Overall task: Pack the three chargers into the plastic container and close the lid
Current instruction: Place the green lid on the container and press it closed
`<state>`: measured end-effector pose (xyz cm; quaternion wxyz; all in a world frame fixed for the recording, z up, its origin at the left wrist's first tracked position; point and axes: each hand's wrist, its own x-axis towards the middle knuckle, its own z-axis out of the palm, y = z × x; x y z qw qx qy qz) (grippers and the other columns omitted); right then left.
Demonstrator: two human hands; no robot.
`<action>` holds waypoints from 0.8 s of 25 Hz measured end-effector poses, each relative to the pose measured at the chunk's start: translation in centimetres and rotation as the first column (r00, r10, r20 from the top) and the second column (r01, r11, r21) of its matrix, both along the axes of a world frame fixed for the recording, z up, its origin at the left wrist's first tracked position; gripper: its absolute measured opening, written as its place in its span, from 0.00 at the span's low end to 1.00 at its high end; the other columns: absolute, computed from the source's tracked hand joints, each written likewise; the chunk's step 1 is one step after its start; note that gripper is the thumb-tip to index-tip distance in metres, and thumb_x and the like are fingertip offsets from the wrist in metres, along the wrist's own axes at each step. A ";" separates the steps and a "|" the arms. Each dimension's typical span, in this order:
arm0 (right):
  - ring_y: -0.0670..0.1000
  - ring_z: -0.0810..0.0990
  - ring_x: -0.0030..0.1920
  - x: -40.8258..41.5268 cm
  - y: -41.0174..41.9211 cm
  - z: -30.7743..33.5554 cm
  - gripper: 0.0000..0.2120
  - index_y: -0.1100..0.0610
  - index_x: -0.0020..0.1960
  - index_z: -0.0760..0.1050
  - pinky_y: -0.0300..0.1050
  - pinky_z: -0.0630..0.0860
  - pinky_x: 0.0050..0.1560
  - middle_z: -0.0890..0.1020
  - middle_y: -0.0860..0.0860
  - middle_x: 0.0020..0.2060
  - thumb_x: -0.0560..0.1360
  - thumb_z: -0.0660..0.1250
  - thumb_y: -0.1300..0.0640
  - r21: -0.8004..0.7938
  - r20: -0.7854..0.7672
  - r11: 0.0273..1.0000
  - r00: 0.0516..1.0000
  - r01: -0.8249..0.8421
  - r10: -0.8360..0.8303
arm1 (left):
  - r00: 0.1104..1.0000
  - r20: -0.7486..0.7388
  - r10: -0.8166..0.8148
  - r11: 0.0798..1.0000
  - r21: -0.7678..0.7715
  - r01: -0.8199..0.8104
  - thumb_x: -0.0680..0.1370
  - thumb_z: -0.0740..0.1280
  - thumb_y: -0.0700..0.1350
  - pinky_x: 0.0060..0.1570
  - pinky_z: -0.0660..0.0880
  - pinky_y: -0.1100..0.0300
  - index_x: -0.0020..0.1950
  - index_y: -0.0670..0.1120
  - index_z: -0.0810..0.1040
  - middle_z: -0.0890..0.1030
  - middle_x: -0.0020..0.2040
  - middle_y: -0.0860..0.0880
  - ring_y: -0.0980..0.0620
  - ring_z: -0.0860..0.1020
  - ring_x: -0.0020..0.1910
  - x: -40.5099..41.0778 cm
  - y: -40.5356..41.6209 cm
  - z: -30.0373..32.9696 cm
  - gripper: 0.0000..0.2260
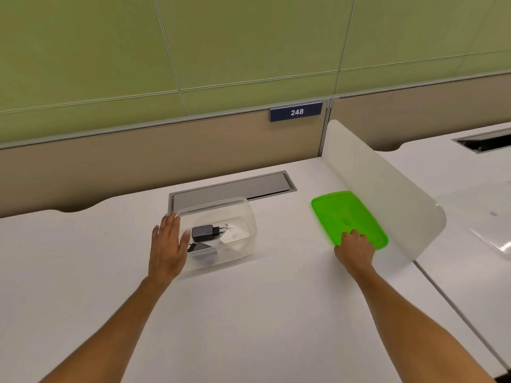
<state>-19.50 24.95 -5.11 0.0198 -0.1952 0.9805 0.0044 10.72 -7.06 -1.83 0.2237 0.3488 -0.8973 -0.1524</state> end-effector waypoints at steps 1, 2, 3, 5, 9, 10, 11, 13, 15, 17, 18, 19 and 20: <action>0.58 0.77 0.52 -0.1 0.2 -0.2 0.11 0.59 0.53 0.77 0.46 0.74 0.45 0.78 0.55 0.51 0.72 0.64 0.58 0.004 0.005 1.000 1.000 -0.001 0.001 | 1.000 -0.004 -0.023 1.000 -0.008 0.023 0.79 0.46 0.57 0.76 0.46 0.51 0.76 0.43 0.57 0.58 0.78 0.45 0.50 0.52 0.78 -0.7 0.2 0.4 0.29; 0.58 0.77 0.52 -0.1 0.4 -0.4 0.11 0.58 0.53 0.77 0.46 0.74 0.46 0.78 0.55 0.51 0.72 0.64 0.58 0.010 0.008 1.000 1.000 -0.004 0.004 | 0.999 -0.008 -0.043 0.999 -0.012 0.043 0.79 0.46 0.57 0.77 0.46 0.51 0.76 0.43 0.57 0.58 0.78 0.45 0.50 0.52 0.78 -1.4 0.4 0.6 0.29; 0.57 0.77 0.52 -0.1 0.5 -0.7 0.12 0.58 0.53 0.78 0.46 0.74 0.46 0.78 0.55 0.50 0.71 0.63 0.59 0.018 0.011 1.000 1.000 -0.009 0.008 | 0.998 -0.013 -0.059 0.998 -0.013 0.059 0.80 0.46 0.57 0.77 0.46 0.51 0.76 0.43 0.58 0.59 0.78 0.45 0.50 0.53 0.78 -2.0 0.7 0.9 0.29; 0.57 0.76 0.52 -0.1 0.6 -1.2 0.12 0.58 0.53 0.78 0.46 0.74 0.45 0.78 0.55 0.50 0.71 0.63 0.60 0.030 0.010 0.999 1.000 -0.018 0.018 | 0.996 -0.033 -0.085 0.996 -0.012 0.084 0.80 0.48 0.55 0.77 0.47 0.51 0.76 0.42 0.58 0.59 0.77 0.45 0.50 0.53 0.77 -3.0 1.3 1.2 0.28; 0.56 0.76 0.52 -0.2 0.8 -1.9 0.12 0.57 0.52 0.79 0.45 0.74 0.44 0.78 0.53 0.49 0.71 0.62 0.61 0.055 -0.012 0.998 0.999 -0.033 0.034 | 0.988 -0.062 -0.143 0.990 -0.010 0.142 0.80 0.49 0.53 0.76 0.48 0.51 0.76 0.43 0.58 0.60 0.77 0.46 0.50 0.53 0.77 -3.9 2.6 1.2 0.26; 0.56 0.76 0.52 -0.2 0.9 -1.9 0.12 0.57 0.52 0.79 0.45 0.74 0.44 0.78 0.53 0.48 0.72 0.62 0.61 0.069 -0.022 0.997 0.999 -0.041 0.042 | 0.986 -0.069 -0.153 0.988 -0.005 0.153 0.80 0.50 0.53 0.77 0.48 0.51 0.76 0.43 0.58 0.60 0.77 0.46 0.51 0.53 0.77 -3.9 2.8 1.1 0.26; 0.56 0.76 0.52 -0.2 0.9 -2.0 0.11 0.57 0.51 0.79 0.46 0.73 0.45 0.79 0.53 0.48 0.72 0.61 0.61 0.080 -0.035 0.996 0.998 -0.048 0.051 | 0.984 -0.074 -0.159 0.987 0.000 0.160 0.80 0.50 0.53 0.77 0.48 0.50 0.76 0.43 0.58 0.60 0.77 0.46 0.51 0.53 0.77 -4.0 3.0 1.1 0.26; 0.58 0.76 0.50 0.0 0.5 -1.5 0.09 0.59 0.47 0.79 0.48 0.71 0.45 0.79 0.54 0.46 0.70 0.63 0.63 0.059 -0.076 0.997 0.995 -0.055 0.059 | 0.983 -0.084 -0.161 0.987 0.010 0.163 0.80 0.50 0.53 0.77 0.48 0.51 0.76 0.44 0.58 0.60 0.77 0.47 0.53 0.52 0.77 -3.9 3.3 1.0 0.26; 0.61 0.77 0.43 0.3 -0.2 -0.2 0.03 0.63 0.39 0.77 0.51 0.71 0.41 0.80 0.59 0.39 0.66 0.67 0.67 -0.043 -0.135 0.995 0.987 -0.093 0.087 | 0.983 -0.099 -0.154 0.987 0.018 0.157 0.80 0.50 0.53 0.77 0.48 0.52 0.76 0.44 0.58 0.60 0.77 0.47 0.53 0.52 0.77 -3.9 3.4 1.1 0.26; 0.62 0.78 0.36 0.1 -1.3 1.5 0.05 0.66 0.36 0.76 0.52 0.73 0.36 0.79 0.62 0.33 0.63 0.71 0.70 -0.155 -0.234 0.976 0.965 -0.156 0.118 | 0.982 -0.118 -0.151 0.988 0.022 0.154 0.80 0.50 0.53 0.76 0.48 0.52 0.76 0.44 0.58 0.60 0.77 0.47 0.52 0.53 0.77 -3.9 3.5 1.4 0.26; 0.62 0.78 0.35 -0.1 -2.0 2.7 0.05 0.66 0.37 0.76 0.53 0.74 0.34 0.79 0.62 0.33 0.64 0.71 0.70 -0.206 -0.247 0.963 0.961 -0.175 0.122 | 0.979 -0.133 -0.152 0.987 0.025 0.157 0.80 0.51 0.53 0.76 0.49 0.52 0.76 0.44 0.58 0.61 0.77 0.47 0.52 0.54 0.77 -4.0 3.6 1.6 0.26; 0.63 0.79 0.36 -0.2 -2.8 4.0 0.03 0.66 0.40 0.76 0.53 0.74 0.34 0.79 0.62 0.35 0.68 0.69 0.69 -0.258 -0.259 0.948 0.959 -0.186 0.118 | 0.976 -0.154 -0.155 0.986 0.034 0.162 0.80 0.51 0.53 0.76 0.49 0.53 0.76 0.44 0.59 0.61 0.77 0.47 0.53 0.54 0.76 -4.2 3.8 1.9 0.26; 0.63 0.79 0.38 -0.5 -3.8 5.3 0.02 0.65 0.44 0.75 0.53 0.73 0.35 0.80 0.62 0.38 0.72 0.66 0.66 -0.325 -0.265 0.927 0.959 -0.185 0.099 | 0.971 -0.180 -0.155 0.985 0.049 0.166 0.80 0.52 0.53 0.76 0.50 0.54 0.75 0.44 0.59 0.61 0.77 0.47 0.54 0.54 0.76 -4.3 4.0 2.1 0.25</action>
